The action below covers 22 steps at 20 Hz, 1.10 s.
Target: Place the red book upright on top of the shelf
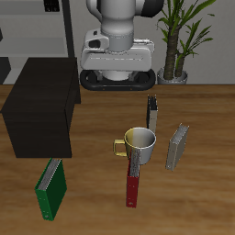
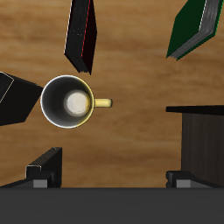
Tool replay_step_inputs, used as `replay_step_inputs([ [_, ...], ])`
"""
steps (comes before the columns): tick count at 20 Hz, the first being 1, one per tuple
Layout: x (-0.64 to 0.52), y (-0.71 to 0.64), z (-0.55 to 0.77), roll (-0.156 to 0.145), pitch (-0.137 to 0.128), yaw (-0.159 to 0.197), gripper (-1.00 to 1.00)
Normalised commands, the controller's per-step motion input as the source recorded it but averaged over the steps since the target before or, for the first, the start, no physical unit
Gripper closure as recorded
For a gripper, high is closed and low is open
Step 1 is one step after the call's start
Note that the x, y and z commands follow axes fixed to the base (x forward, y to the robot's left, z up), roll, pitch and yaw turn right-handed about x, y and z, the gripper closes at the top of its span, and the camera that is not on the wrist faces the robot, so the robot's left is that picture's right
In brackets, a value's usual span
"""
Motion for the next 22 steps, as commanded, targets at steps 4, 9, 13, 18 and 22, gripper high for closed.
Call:
replay_step_inputs([
  [4, 0.26, -0.06, 0.02, -0.005, -0.018, 0.037, -1.00],
  [9, 0.34, -0.12, 0.02, 0.004, -0.004, -0.002, -1.00],
  [13, 0.39, -0.06, -0.02, 0.022, -0.004, 0.032, -1.00],
  [18, 0.26, -0.02, 0.00, -0.020, -0.006, -0.004, -1.00],
  [22, 0.28, 0.04, -0.01, -0.028, -0.024, -0.030, -1.00],
])
